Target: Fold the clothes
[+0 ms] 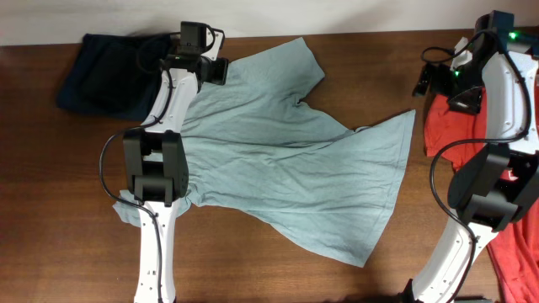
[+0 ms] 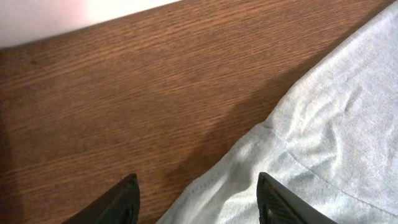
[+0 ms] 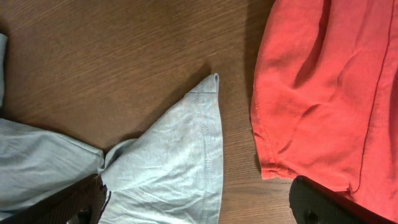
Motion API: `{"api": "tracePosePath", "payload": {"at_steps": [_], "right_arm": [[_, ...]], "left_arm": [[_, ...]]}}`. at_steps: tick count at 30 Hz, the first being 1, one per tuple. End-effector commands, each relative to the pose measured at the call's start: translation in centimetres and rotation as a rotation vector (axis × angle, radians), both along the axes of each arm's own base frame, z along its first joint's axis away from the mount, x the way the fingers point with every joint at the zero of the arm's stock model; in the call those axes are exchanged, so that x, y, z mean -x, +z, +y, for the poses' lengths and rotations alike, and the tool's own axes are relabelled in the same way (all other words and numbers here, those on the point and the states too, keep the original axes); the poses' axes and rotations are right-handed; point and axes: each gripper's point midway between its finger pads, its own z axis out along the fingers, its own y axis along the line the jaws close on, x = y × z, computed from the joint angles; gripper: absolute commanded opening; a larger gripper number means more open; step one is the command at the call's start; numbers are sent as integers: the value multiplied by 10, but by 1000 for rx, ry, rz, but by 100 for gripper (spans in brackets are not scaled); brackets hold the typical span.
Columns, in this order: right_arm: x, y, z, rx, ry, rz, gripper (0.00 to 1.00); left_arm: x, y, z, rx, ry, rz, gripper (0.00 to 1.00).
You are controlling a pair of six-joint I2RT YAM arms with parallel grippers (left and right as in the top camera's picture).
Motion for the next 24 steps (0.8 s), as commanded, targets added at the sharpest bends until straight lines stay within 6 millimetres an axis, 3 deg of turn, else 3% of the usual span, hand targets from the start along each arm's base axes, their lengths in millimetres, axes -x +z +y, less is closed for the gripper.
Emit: {"api": "tracePosePath", "payload": {"at_steps": [1, 11, 13, 15, 16, 18, 20, 22, 24], "right_arm": [[0, 11, -2, 12, -10, -23, 99], [0, 11, -2, 12, -10, -23, 99], [0, 11, -2, 12, -10, -23, 99], [0, 11, -2, 12, -10, -23, 99], [0, 11, -2, 12, -10, -23, 99], [0, 11, -2, 12, -10, -23, 99], [0, 11, -2, 12, -10, -23, 99], [0, 11, -2, 12, -10, -23, 98], [0, 11, -2, 12, -10, -23, 99]], "left_arm": [[2, -19, -1, -20, -46, 18, 61], [8, -35, -1, -24, -46, 62, 61], [12, -38, 0, -26, -46, 79, 53], [15, -40, 1, -28, -45, 94, 25], [15, -39, 1, -28, -44, 95, 18], [15, -40, 4, -32, -38, 95, 16], [12, -40, 21, -61, 62, 95, 11], [11, -39, 57, -111, 278, 90, 8], [13, -39, 78, -143, 387, 87, 8]]}}
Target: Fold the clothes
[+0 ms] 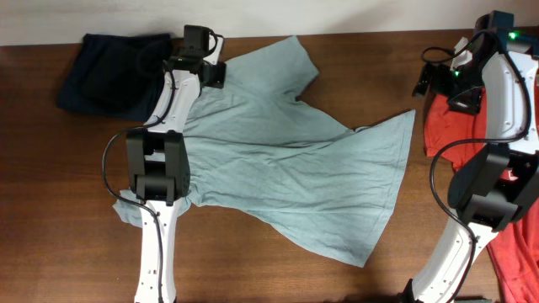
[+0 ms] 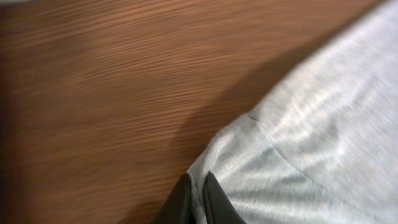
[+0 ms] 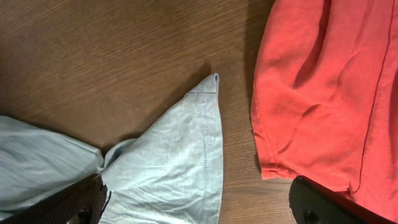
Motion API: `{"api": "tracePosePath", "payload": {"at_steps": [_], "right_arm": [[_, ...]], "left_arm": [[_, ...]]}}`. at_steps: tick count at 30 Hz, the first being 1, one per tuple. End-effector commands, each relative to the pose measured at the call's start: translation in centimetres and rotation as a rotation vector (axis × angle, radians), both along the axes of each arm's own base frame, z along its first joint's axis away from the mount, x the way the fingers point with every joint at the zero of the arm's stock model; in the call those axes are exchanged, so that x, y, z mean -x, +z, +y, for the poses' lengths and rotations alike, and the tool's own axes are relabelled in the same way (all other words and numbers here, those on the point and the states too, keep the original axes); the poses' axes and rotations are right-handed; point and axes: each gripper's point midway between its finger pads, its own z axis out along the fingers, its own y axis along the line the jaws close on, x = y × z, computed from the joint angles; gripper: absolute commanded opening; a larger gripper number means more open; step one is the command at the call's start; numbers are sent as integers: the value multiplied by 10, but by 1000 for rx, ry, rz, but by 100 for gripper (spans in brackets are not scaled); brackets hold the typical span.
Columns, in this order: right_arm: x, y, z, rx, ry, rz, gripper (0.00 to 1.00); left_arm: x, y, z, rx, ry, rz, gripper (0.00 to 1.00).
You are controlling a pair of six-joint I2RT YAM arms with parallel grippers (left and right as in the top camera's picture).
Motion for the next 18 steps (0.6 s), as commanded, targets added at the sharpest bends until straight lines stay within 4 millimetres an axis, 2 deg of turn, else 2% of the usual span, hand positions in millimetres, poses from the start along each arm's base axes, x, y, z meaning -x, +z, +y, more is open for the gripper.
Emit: {"api": "tracePosePath", "payload": {"at_steps": [1, 4, 7, 11, 12, 14, 16, 18], "right_arm": [[0, 11, -3, 12, -10, -23, 99], [0, 11, -3, 12, -10, -23, 99], [0, 11, -2, 12, -10, -23, 98], [0, 11, -3, 12, -10, -23, 99], [0, 11, -3, 12, -10, -23, 99], [0, 11, -2, 12, -10, -23, 99], [0, 11, -3, 12, -10, -23, 99], [0, 11, -3, 12, -10, -23, 99]], "left_arm": [[10, -19, 77, -133, 346, 32, 8], [14, -18, 95, -171, 415, 35, 8], [14, -18, 98, -170, 423, 33, 8], [6, -8, 97, -156, 427, -2, 9], [1, -4, 94, -135, 419, -21, 12], [-11, 6, 78, -52, 372, -56, 34], [-21, 20, 68, 2, 340, -88, 40], [-28, 39, 62, 37, 319, -122, 64]]}}
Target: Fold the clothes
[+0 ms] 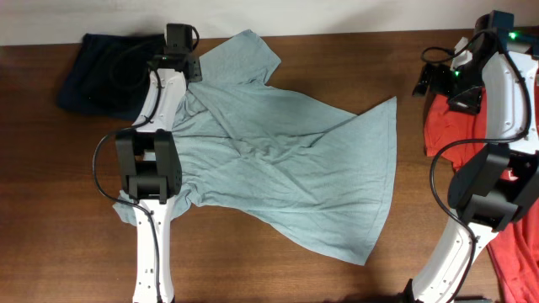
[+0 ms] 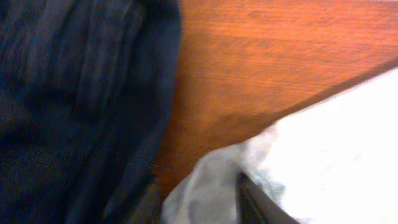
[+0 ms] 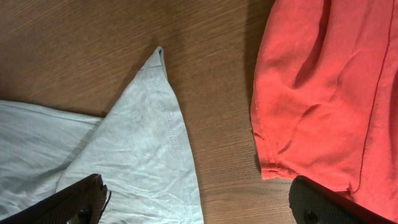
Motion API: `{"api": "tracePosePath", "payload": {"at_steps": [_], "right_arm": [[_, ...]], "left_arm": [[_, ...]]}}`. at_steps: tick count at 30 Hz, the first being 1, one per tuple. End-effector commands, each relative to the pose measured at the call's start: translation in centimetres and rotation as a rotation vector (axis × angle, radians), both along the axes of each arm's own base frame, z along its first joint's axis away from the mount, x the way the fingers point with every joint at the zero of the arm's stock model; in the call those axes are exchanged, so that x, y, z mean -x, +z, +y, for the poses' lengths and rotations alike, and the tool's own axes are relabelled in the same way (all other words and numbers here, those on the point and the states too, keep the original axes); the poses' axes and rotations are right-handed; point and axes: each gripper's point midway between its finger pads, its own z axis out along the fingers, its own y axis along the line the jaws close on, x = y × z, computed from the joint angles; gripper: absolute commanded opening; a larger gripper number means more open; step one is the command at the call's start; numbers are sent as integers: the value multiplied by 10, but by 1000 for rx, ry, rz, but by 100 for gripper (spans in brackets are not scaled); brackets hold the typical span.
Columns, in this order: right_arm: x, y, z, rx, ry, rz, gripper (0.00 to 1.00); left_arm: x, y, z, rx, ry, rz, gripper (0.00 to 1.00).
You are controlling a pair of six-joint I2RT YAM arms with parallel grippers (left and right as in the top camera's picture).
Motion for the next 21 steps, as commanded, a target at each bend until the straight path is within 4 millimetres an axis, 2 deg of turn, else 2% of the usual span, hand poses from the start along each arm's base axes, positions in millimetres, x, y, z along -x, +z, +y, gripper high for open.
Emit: {"api": "tracePosePath", "payload": {"at_steps": [1, 2, 4, 5, 6, 8, 9, 10, 15, 17, 19, 20, 21], "right_arm": [[0, 11, -2, 12, -10, -23, 98], [0, 11, -2, 12, -10, -23, 99], [0, 11, -2, 12, -10, -23, 99], [0, 11, -2, 12, -10, -23, 99], [0, 11, -2, 12, -10, -23, 98], [0, 11, -2, 12, -10, -23, 99], [0, 11, -2, 12, -10, -23, 99], [0, 11, -2, 12, -10, -23, 99], [-1, 11, -3, 13, -10, -26, 99], [-2, 11, -3, 14, -9, -31, 99], [-16, 15, -6, 27, -9, -89, 99], [-17, 16, -5, 17, -6, -96, 99], [-12, 14, 0, -9, -2, -74, 99]], "left_arm": [[-23, 46, -21, 102, -71, -104, 80], [-25, 69, -25, 118, -86, -131, 99], [-24, 113, -29, 136, -103, -174, 99], [-19, 142, -29, 136, -105, -195, 99], [-14, 158, -30, 137, -107, -206, 99], [7, 208, -28, 146, -100, -247, 99], [16, 223, -26, 152, -83, -251, 99], [36, 246, -22, 168, -46, -246, 99], [86, 297, -13, 198, 33, -241, 99], [105, 312, -12, 197, 32, -229, 99], [127, 317, -11, 193, 35, -186, 99], [133, 318, -11, 191, 35, -172, 99], [149, 319, -10, 187, 38, -135, 99]]}}
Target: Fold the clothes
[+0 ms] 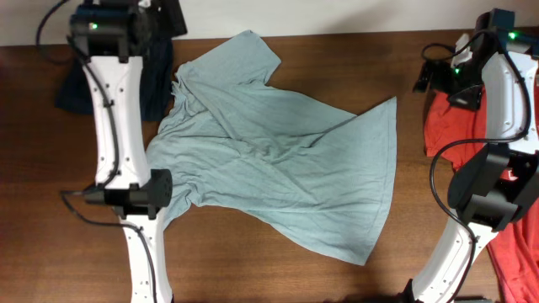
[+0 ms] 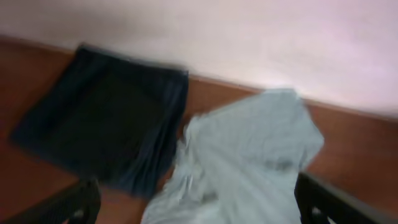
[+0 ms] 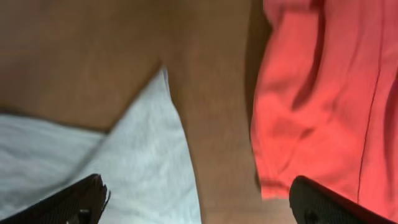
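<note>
A pale grey-blue T-shirt point(image 1: 269, 151) lies spread and wrinkled across the wooden table point(image 1: 50, 210). Its upper left edge is bunched beside a dark navy garment point(image 1: 72, 88). My left gripper point(image 1: 164, 18) is raised high over the table's far left and is open with nothing in it. Its blurred wrist view looks down on the shirt point(image 2: 249, 155) and the navy garment point(image 2: 106, 124). My right gripper point(image 1: 428, 81) hangs open at the far right. Below it are the shirt's hem corner point(image 3: 143, 143) and a red garment point(image 3: 317, 93).
The red garment point(image 1: 442, 126) lies at the right edge under the right arm, with more red cloth point(image 1: 514, 252) at the bottom right. A pale wall point(image 2: 249, 37) runs behind the table's far edge. Bare wood shows along the front and left.
My left gripper was down at the shirt's upper edge by the navy garment, with cloth between its fingers. Now it is raised high and open. The shirt lies where it was. The right arm has barely moved.
My left gripper stood open over the shirt's upper edge, then was shut on that edge. By the last earlier moment the shirt's top had shifted left toward the navy garment and its hem corner away from the red cloth. Now the shirt is let go.
</note>
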Motion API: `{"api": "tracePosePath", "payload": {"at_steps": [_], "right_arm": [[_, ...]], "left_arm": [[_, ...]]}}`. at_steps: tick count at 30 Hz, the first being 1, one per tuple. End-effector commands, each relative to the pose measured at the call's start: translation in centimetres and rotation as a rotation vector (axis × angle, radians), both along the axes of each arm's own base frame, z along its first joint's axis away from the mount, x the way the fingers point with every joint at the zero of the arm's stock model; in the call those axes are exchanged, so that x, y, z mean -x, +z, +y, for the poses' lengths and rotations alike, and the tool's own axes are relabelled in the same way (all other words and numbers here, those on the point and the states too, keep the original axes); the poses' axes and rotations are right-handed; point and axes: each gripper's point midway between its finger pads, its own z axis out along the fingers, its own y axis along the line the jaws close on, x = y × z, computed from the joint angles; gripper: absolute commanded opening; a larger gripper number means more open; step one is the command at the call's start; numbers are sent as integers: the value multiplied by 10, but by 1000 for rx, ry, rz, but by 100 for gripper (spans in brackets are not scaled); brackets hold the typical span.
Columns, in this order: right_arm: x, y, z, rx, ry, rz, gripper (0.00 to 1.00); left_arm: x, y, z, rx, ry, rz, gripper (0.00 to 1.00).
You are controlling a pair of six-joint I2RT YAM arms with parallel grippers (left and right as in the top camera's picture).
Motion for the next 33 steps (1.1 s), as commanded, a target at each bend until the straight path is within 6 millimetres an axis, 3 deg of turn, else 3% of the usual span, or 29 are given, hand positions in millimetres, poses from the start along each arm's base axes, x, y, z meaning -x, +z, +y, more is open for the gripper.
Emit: {"api": "tracePosePath", "payload": {"at_steps": [1, 3, 4, 6, 8, 10, 11, 13, 14, 17, 19, 24, 33], "right_arm": [[12, 10, 13, -66, 5, 21, 99], [12, 14, 35, -166, 74, 3, 94], [11, 17, 50, -197, 155, -17, 85], [9, 17, 65, -189, 230, -26, 79], [5, 14, 92, -148, 356, -30, 50], [2, 6, 102, -48, 394, 0, 11], [1, 0, 106, 0, 397, 22, 4], [2, -7, 112, 64, 396, 61, 4], [3, -12, 118, 77, 411, 74, 4], [7, -24, 132, 91, 446, 107, 4], [12, -34, 135, 92, 448, 136, 4], [32, -75, 111, 144, 324, 258, 4], [57, -157, 106, 140, 327, 287, 4]], "left_arm": [[41, 28, 4, 4, 24, 17, 99], [54, 24, 4, -4, 12, 67, 99], [54, 21, -4, 0, -48, 80, 99], [53, 15, -12, 33, -81, 100, 99], [52, 3, -18, 59, -104, 138, 99], [52, -16, -21, 65, -105, 206, 95], [53, -26, -21, 64, -105, 242, 91], [55, -46, -21, 61, -103, 314, 74], [56, -56, -21, 60, -102, 347, 73], [62, -83, -21, 56, -98, 443, 74], [64, -99, -21, 54, -96, 492, 80], [57, -132, -24, 51, -99, 538, 83], [34, -156, -28, 52, -105, 491, 87]]}}
